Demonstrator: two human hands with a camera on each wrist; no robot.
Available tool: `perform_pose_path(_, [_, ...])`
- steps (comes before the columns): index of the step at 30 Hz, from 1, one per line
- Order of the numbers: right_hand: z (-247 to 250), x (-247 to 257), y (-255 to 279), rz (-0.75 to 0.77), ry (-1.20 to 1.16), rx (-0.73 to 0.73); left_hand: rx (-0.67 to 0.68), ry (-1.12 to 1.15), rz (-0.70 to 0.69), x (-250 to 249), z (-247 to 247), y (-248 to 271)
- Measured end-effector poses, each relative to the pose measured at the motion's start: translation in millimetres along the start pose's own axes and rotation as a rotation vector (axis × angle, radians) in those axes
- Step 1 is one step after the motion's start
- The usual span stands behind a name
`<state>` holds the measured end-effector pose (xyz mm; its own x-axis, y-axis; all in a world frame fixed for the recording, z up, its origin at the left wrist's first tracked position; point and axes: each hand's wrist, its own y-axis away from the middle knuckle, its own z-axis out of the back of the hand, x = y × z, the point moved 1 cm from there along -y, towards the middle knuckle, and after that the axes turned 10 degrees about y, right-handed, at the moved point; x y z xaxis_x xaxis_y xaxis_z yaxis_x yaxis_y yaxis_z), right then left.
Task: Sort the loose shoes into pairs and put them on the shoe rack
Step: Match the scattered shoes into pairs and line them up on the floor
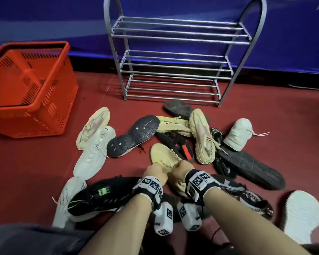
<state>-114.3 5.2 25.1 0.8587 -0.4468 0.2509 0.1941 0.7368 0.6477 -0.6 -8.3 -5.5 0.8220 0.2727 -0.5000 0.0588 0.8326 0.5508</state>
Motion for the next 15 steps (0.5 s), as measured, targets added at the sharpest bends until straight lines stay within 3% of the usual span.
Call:
perform_pose_path(3, [-2.7,-0.3,-21.2,-0.007,0.094,0.001,0.001,0.060,0.042,-4.2,12.3,-12.6])
perform_pose_path(9, [-4.1,-9.1,-43.9,-0.295,0.073,-0.178,-0.002,0.176,0.141,0.6,11.0,-24.5])
perform_pose_path(12, [-20.8,-20.4,-49.0,-0.376,0.021,-0.090,0.044,0.209,0.155,9.7,-1.6,-24.0])
perform_pose_path(15, [-44.5,-32.1,-56.1,-0.324,0.033,-0.026,0.062,0.278,0.209,21.6,-12.0,-27.7])
